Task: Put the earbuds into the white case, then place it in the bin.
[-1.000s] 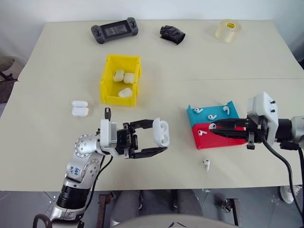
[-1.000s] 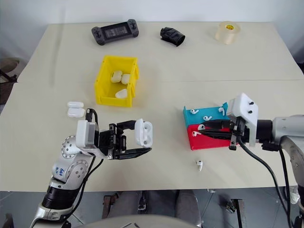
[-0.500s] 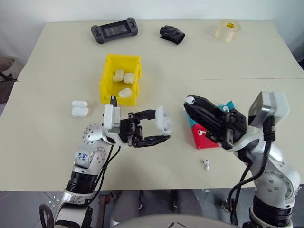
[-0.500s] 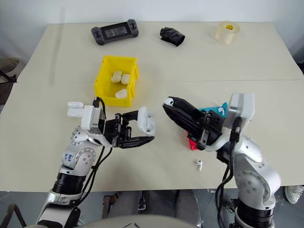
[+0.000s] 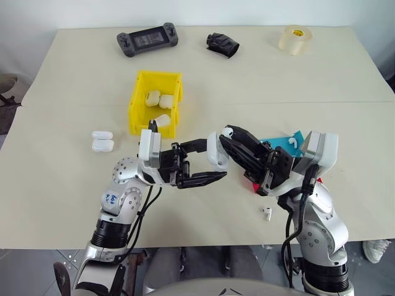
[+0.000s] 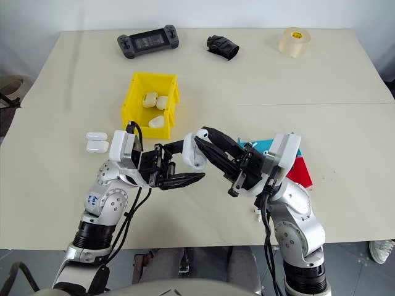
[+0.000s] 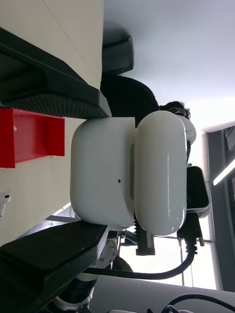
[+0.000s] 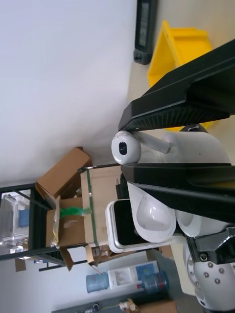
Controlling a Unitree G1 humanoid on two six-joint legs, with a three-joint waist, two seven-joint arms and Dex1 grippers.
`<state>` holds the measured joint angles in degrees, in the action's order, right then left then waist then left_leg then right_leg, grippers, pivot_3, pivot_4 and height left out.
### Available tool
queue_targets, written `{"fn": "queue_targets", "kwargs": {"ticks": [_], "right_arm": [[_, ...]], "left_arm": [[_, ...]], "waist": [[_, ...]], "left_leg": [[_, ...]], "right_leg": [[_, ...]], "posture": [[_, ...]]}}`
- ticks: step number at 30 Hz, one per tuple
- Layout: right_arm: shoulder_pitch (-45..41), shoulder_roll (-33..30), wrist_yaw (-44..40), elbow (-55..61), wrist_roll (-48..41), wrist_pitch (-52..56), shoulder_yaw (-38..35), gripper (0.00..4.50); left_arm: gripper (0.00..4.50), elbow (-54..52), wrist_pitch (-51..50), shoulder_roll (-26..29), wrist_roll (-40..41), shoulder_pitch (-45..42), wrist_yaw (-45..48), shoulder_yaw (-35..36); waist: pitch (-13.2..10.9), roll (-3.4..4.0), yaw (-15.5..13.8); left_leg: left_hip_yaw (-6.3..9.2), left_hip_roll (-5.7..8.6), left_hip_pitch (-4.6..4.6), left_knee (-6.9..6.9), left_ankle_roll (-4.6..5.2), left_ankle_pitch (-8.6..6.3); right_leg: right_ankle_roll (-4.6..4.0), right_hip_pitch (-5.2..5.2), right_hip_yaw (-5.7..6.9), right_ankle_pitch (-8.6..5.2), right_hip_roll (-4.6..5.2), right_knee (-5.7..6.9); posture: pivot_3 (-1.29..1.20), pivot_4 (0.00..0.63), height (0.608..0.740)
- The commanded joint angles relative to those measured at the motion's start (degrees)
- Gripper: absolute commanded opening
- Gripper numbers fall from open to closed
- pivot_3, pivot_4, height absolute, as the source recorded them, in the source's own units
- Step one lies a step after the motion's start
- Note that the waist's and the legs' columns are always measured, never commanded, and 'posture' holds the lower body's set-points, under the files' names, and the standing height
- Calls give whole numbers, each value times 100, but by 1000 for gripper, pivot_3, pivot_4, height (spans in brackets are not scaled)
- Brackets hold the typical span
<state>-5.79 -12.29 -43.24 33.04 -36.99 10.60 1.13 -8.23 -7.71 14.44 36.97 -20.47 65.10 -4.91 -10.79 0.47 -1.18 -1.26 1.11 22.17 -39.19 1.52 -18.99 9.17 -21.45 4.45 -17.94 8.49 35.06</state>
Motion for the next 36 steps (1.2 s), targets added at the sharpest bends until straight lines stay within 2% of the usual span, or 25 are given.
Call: {"fn": "queue_targets", "kwargs": {"ticks": [1,15,28,36], "right_arm": [[66,7,-80,-140,87,-350,4,601],[259,-408,-452,-313,-3,-329,345,601],[-329,-487,-467,-670,133,-206,604,601],[-593,-809,-408,-473,-288,325,394,601]], "left_arm": [[2753,-232,13,-14,159,-54,17,76],[2753,-256,-29,-53,155,-84,16,110],[2753,-330,-171,-34,150,0,170,51],[2753,-329,-255,78,126,71,312,19]], "waist": [[0,0,1],[0,0,-2],[0,0,-8],[0,0,-3]], "left_leg": [[0,0,0,0,0,0],[0,-1,0,0,0,0],[2,-1,1,0,0,0],[1,-2,1,0,0,0]], "right_leg": [[0,0,0,0,0,1],[0,0,0,0,0,0],[0,0,1,0,3,-1],[0,0,2,0,1,-1]], "posture": [[0,150,740],[0,150,740],[0,150,740],[0,150,740]]}}
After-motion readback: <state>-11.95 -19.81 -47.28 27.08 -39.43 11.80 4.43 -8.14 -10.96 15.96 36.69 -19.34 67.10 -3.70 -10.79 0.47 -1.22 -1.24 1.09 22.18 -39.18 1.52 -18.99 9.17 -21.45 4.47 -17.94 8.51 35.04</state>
